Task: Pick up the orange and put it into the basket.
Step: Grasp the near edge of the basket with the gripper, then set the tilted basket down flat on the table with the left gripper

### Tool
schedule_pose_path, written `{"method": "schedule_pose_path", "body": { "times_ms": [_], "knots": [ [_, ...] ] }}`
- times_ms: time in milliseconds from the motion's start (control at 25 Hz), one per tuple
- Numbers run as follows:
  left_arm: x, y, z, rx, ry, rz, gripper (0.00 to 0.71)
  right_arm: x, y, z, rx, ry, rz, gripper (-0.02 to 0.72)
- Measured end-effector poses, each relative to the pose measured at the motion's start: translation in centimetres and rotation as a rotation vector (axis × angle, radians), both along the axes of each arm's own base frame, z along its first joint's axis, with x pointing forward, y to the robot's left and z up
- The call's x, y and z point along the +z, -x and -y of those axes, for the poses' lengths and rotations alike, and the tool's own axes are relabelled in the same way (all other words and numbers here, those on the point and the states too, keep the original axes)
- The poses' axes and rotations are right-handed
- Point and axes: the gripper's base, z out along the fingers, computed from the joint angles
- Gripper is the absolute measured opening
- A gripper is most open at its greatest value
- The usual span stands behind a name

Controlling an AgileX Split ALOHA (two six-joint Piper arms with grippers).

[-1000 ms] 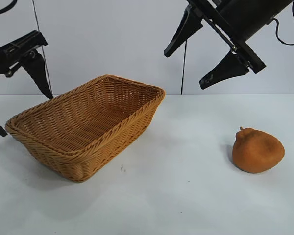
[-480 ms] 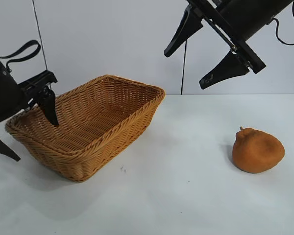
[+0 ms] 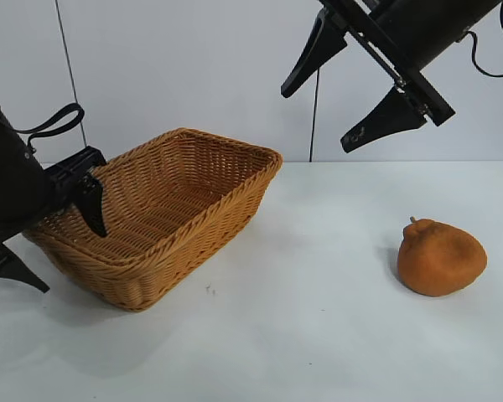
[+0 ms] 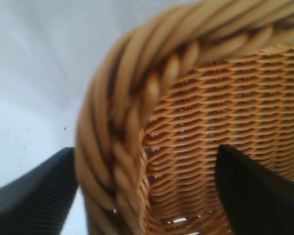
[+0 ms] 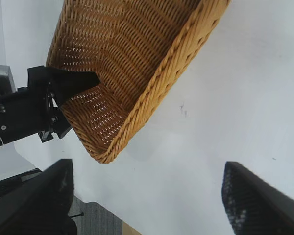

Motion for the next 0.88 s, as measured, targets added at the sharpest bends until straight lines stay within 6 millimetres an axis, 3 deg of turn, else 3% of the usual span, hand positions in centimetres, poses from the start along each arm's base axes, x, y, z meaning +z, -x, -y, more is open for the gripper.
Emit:
{"method": "schedule_pose_path", "body": {
  "times_ms": [240, 280, 440, 880],
  "knots": [
    [-0.1, 0.4, 0.1, 0.003, 0.008, -0.043, 0.104, 0.0, 0.0, 0.0, 0.0, 0.0, 0.0, 0.568],
    [-0.1, 0.3, 0.0, 0.015, 0.014, -0.045, 0.085, 0.0, 0.0, 0.0, 0.0, 0.001, 0.0, 0.568],
    [0.6, 0.0, -0.3, 0.002, 0.02, -0.082, 0.085, 0.0, 0.0, 0.0, 0.001, 0.001, -0.001, 0.568],
    [6.5, -4.7, -1.2, -0.289, -0.04, 0.083, 0.085, 0.0, 0.1, 0.0, 0.006, 0.0, -0.007, 0.568]
  ]
}}
